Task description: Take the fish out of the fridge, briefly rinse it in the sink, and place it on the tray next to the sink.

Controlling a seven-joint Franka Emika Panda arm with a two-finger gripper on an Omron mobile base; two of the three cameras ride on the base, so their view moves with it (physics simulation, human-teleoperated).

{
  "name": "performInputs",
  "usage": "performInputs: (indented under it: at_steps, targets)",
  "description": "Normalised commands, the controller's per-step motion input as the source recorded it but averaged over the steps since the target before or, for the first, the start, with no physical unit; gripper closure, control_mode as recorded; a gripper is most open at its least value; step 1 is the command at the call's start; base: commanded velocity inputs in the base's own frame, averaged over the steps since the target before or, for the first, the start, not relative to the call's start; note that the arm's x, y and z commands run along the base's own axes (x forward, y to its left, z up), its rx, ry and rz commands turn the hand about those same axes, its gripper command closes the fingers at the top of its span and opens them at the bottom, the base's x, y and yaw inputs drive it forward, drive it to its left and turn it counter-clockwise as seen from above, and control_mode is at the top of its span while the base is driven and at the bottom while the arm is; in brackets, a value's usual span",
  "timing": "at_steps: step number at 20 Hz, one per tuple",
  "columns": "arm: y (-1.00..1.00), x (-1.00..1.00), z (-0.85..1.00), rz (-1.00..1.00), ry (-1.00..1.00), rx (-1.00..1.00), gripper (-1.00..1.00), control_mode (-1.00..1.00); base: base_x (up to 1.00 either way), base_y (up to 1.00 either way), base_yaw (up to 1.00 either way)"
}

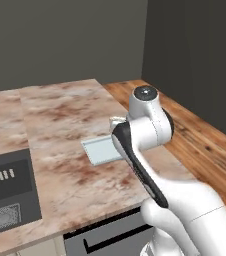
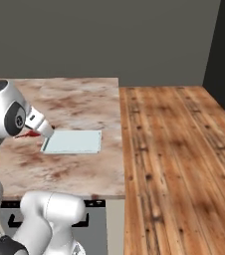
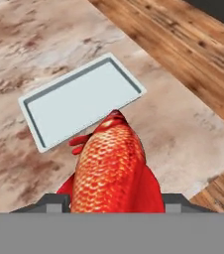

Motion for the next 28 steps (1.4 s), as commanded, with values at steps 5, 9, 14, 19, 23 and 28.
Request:
performInputs:
  at_steps: [5, 9, 14, 19, 23, 28]
  targets:
    - [0.09, 0.85, -0.34, -0.33, 0.05, 0.10, 1.00, -1.00, 0.00, 0.00, 0.00]
    - [-0.37, 0.79, -0.43, -0.24, 0.00, 0.22, 1.00, -1.00, 0.00, 0.00, 0.00]
    - [-0.13, 0.79, -0.22, -0.04, 0.02, 0.22, 1.00, -1.00, 0.00, 0.00, 0.00]
    - [-0.02, 0.68, -0.25, 0.00, -0.04, 0.01, 1.00, -1.00, 0.00, 0.00, 0.00]
    - [0.02, 0.66, -0.48, 0.00, -0.03, -0.04, 1.00, -1.00, 0.00, 0.00, 0.00]
    - [0.01, 0.20, -0.79, 0.00, 0.06, -0.03, 1.00, -1.00, 0.00, 0.00, 0.00]
